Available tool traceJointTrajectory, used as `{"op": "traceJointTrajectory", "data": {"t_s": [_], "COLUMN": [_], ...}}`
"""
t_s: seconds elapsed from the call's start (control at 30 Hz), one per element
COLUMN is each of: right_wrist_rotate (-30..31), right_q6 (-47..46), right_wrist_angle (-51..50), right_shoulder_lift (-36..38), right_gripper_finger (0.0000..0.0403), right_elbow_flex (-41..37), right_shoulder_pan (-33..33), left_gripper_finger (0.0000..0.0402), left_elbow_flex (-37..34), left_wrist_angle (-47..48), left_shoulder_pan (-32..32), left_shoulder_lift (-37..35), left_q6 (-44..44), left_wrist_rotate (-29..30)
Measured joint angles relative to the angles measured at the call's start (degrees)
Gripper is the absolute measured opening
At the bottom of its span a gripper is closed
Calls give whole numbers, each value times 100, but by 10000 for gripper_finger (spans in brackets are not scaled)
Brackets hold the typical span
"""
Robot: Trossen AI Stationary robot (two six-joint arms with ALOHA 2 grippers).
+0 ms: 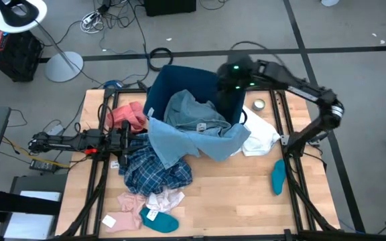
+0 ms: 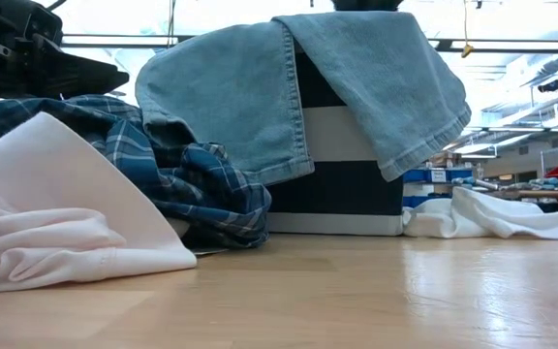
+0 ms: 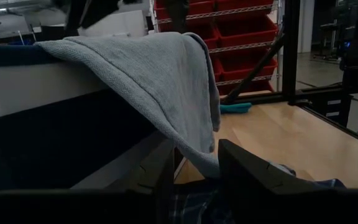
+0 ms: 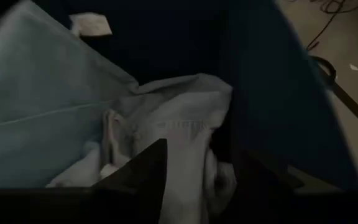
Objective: Sort clothes
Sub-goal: Put the blue jeans into the blue laundry bin
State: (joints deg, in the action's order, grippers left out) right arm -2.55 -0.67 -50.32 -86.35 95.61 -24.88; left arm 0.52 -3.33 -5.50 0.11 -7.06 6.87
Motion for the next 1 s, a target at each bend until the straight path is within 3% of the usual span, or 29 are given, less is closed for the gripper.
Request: {"op": "traceJointTrajectory", "data": {"t_s": [0.23,0.4,0.53,0.83,1.0], "right_wrist_rotate": [74,584,639,1467,1714], "right_q6": [-638,-1194,-1857,-3521,-4190], "right_wrist_angle": [-814,-1117,-1111,-428,-53], "right_shoulder_lift": [1078,1843,2578,4304,4785], "right_gripper_finger": [173,163,146,113,58], "right_elbow_flex": [-3,-443,-1279,-3775,-5029], "right_shoulder_pan": [312,915,1407,2630,3111], "left_gripper_finger": [131,131,131,131,131], "left_elbow_flex": [-1,0,1,0,-1], "left_wrist_angle": [2,2,2,1,2], "left_shoulder_pan": [-2,-1,0,-2,0], "left_shoulder_lift": [-1,1,1,1,-1], "left_q6": [-1,-1,0,0,1], "left_wrist_rotate": [0,0,0,0,0]}}
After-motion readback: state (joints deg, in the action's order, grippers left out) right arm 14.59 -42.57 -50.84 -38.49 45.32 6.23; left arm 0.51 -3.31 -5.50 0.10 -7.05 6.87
